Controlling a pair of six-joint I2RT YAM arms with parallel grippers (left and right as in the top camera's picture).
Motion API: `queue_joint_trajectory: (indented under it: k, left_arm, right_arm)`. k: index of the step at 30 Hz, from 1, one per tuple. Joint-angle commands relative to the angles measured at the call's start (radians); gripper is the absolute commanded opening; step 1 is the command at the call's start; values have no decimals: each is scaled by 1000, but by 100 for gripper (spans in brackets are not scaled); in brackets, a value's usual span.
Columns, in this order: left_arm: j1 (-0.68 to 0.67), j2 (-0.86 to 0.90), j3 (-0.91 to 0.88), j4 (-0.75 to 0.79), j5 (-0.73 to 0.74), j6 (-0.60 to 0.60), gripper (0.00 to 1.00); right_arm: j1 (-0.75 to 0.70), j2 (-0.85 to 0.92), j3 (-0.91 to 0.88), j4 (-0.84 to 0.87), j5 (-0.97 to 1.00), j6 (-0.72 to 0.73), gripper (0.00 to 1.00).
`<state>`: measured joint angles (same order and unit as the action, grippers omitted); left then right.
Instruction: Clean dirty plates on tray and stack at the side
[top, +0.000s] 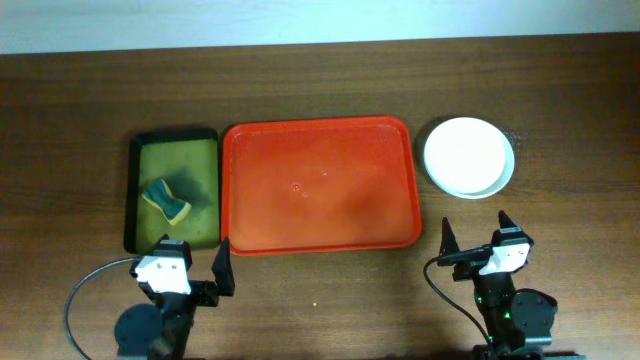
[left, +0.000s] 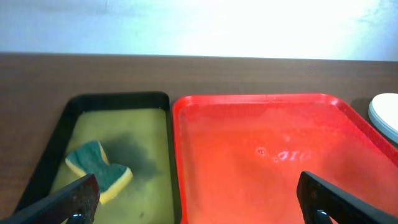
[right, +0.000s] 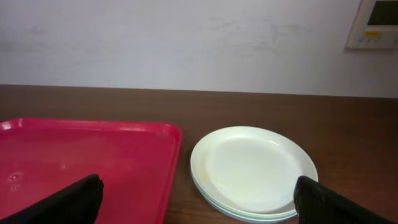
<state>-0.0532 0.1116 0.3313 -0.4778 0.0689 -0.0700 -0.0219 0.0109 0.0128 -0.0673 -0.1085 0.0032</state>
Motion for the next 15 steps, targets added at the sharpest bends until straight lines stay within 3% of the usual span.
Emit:
queue_joint_trajectory:
  k: [1, 7, 15]
  left_arm:
    - [10, -40, -24, 40, 19, 45, 99]
    - [15, -96, -103, 137, 22, 45, 100]
    - [15, -107, -320, 522, 44, 45, 99]
  right_arm:
    - [-5, -7, -7, -4, 8, 2, 99]
    - [-5, -7, -7, -4, 8, 2, 99]
    - [-5, -7, -7, -4, 8, 2, 99]
